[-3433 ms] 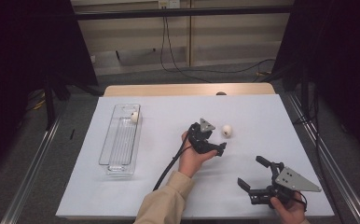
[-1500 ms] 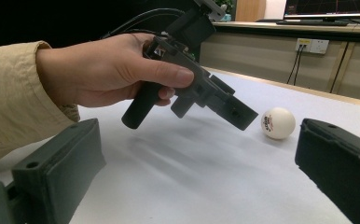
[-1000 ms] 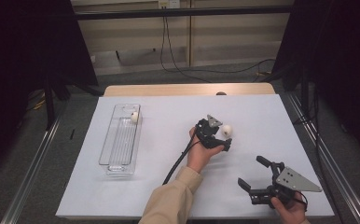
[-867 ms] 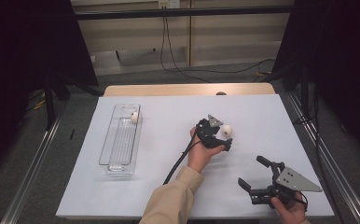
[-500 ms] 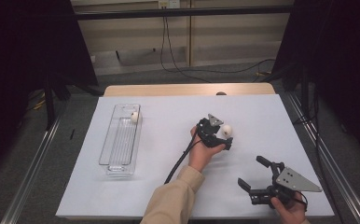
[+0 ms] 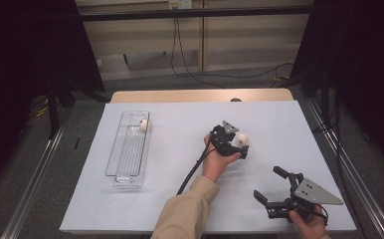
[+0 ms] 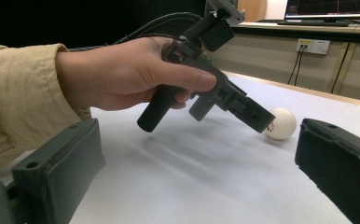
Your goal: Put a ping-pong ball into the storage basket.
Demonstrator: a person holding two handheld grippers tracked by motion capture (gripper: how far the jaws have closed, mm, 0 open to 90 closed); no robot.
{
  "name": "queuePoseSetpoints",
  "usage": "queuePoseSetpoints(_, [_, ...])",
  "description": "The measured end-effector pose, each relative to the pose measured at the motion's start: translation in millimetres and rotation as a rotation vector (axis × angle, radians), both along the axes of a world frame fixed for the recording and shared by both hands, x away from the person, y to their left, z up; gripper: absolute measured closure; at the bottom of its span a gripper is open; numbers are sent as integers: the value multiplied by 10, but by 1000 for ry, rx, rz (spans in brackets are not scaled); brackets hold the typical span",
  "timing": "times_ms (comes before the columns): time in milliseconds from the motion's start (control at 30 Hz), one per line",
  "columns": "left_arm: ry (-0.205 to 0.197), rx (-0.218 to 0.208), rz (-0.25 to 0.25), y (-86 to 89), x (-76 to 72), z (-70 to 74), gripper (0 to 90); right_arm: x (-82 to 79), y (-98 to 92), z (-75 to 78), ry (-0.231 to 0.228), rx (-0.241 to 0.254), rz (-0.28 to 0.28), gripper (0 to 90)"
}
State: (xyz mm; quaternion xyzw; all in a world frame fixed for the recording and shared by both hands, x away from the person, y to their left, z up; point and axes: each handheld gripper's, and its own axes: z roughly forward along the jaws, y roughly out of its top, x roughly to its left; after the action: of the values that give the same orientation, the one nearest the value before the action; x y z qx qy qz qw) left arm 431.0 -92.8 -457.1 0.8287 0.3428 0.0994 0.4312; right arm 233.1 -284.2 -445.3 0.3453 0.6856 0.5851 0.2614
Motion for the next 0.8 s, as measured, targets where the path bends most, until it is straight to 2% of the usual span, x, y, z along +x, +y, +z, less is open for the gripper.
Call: queuePoseSetpoints(800, [-4, 5, 6, -67, 54, -47, 72, -1, -6, 3, 0, 1, 0, 3])
